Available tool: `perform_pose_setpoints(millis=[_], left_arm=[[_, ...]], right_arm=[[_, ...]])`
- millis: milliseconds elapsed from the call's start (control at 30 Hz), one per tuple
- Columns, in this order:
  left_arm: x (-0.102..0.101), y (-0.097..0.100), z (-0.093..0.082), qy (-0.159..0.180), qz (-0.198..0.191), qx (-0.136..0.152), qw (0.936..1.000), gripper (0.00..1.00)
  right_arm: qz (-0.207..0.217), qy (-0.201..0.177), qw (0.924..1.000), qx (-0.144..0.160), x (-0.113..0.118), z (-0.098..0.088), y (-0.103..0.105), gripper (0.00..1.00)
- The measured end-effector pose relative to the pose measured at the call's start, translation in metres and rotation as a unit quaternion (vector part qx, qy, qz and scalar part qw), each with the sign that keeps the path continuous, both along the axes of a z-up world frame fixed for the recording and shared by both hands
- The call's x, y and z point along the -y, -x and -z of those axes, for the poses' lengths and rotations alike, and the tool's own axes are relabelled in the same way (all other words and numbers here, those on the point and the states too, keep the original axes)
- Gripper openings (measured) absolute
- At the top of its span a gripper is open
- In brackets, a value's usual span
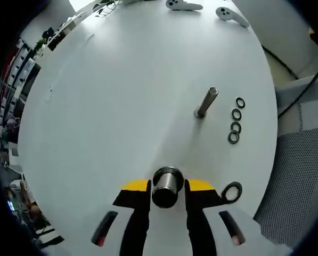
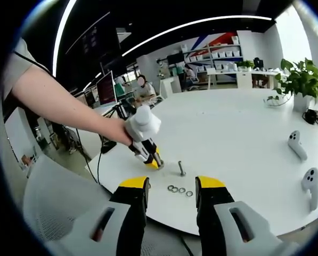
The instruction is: Place the washer onto the threaded stud by aligning its center hole with the stud, sliding it down to the base, and recovering from edge contact or off-axis alignment until the washer reaches the visible bottom stop.
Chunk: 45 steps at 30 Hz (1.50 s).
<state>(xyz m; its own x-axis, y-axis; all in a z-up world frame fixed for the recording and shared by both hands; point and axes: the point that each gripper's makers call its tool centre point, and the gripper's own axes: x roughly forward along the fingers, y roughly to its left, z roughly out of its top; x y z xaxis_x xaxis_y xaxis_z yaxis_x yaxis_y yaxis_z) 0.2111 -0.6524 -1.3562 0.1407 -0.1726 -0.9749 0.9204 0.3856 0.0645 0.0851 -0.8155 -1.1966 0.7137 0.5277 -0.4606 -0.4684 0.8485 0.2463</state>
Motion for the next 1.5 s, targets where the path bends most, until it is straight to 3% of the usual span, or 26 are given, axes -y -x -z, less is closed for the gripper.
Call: perform_pose_setpoints(millis=[333, 800, 1500], left_arm=[[-0.017, 0.0, -0.017, 0.027, -0.06, 0.005, 0.9978, 0.28], [-0.018, 0.03, -0.025, 0.065, -0.104, 0.004, 0.9925, 0.3], [-0.001, 0.088, 0.004, 0.065, -0.087, -0.026, 0.9937, 0.32]], right_arm=[[-0.007, 0.003, 1.0, -0.001, -0.002, 0.001, 0.001, 0.37], [-0.011, 0.004, 0.9999, -0.001, -0.003, 0.001, 0.002, 0.36], [-0.01, 0.004, 0.9999, -0.001, -0.003, 0.001, 0.002, 0.36]])
